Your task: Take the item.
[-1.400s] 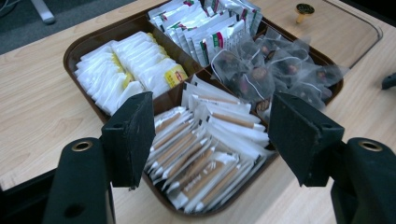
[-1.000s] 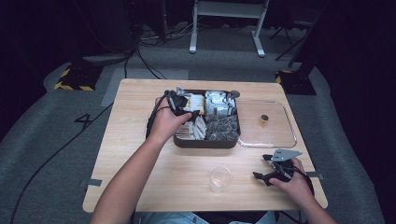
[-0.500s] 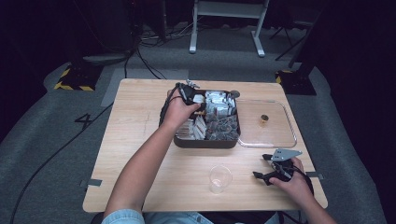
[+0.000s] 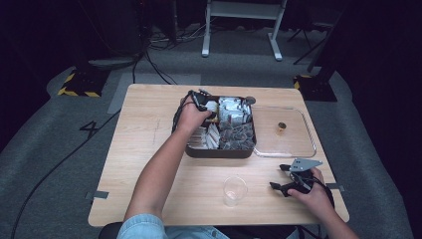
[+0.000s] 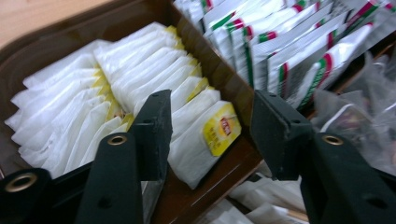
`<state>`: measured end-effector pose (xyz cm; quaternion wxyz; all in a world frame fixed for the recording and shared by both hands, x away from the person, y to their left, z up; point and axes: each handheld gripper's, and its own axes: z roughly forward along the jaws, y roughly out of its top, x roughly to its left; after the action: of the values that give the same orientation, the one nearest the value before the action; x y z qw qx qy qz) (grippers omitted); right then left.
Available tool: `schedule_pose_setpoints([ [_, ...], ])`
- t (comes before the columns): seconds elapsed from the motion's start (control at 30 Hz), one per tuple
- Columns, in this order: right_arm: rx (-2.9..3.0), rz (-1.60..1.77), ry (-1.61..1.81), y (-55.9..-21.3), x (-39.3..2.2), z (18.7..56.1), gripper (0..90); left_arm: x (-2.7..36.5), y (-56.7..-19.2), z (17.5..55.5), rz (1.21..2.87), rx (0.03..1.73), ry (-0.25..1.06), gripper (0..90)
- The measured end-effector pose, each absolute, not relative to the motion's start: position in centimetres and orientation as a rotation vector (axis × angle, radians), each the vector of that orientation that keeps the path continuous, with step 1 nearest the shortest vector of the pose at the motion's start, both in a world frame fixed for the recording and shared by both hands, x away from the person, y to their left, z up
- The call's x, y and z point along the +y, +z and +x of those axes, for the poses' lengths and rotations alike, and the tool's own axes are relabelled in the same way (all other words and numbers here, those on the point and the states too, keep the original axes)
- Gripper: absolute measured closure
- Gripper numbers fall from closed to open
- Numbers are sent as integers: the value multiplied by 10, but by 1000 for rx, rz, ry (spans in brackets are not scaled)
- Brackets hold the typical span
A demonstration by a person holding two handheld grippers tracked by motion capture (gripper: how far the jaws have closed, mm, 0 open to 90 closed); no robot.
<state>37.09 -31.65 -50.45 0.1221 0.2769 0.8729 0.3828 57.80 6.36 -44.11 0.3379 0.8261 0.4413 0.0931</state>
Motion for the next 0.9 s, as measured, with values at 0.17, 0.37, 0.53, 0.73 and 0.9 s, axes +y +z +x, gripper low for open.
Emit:
schedule_pose_setpoints([
  [0.17,2548,807,1117,-505,-317,371,150,64,-443,583,2166,1176,206,529],
  [0.37,2549,806,1118,-505,-317,371,150,60,-445,586,2215,1175,204,561],
  [0.53,2549,806,1118,-505,-317,371,150,57,-446,589,2231,1177,217,529],
  [0.73,2549,806,1118,-505,-317,371,150,55,-447,590,2259,1185,209,588],
  [0.9,2548,806,1118,-505,-317,371,150,53,-449,590,2294,1187,181,646],
])
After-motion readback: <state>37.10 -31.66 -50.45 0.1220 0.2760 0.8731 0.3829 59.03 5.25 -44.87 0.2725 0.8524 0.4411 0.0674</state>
